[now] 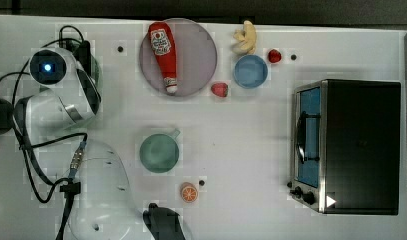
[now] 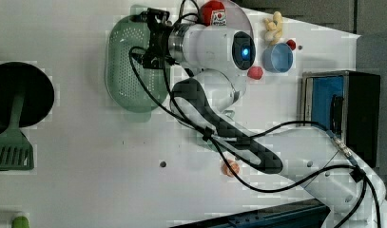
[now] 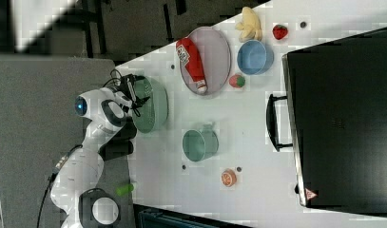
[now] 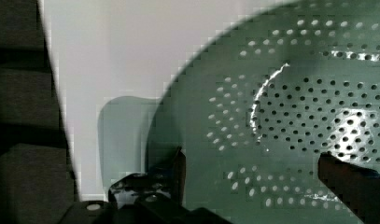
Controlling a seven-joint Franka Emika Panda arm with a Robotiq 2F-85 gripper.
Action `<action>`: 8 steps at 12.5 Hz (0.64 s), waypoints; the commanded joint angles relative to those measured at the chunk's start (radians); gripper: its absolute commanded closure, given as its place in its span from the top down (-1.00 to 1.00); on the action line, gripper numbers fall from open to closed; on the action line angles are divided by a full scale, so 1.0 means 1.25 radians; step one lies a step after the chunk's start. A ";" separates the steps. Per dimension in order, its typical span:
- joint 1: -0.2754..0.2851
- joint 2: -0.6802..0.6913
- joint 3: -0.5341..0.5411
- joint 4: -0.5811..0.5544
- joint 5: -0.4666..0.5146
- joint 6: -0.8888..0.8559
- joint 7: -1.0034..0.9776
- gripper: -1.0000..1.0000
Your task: Drag strainer forwards.
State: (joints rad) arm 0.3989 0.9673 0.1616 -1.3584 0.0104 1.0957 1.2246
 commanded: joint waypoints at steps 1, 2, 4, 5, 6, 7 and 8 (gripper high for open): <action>0.002 -0.030 -0.001 0.033 0.000 -0.025 0.030 1.00; 0.000 -0.051 -0.002 0.033 -0.001 -0.060 0.029 1.00; -0.007 -0.112 -0.005 0.026 -0.004 -0.188 0.018 1.00; -0.012 -0.151 -0.006 0.013 -0.004 -0.264 0.002 1.00; -0.017 -0.193 -0.010 -0.006 -0.004 -0.329 -0.026 1.00; -0.023 -0.234 -0.016 -0.029 -0.005 -0.375 -0.053 1.00; -0.029 -0.273 -0.024 -0.056 -0.005 -0.404 -0.083 1.00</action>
State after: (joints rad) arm 0.3896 0.7197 0.1503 -1.4590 -0.0021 0.6138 1.1797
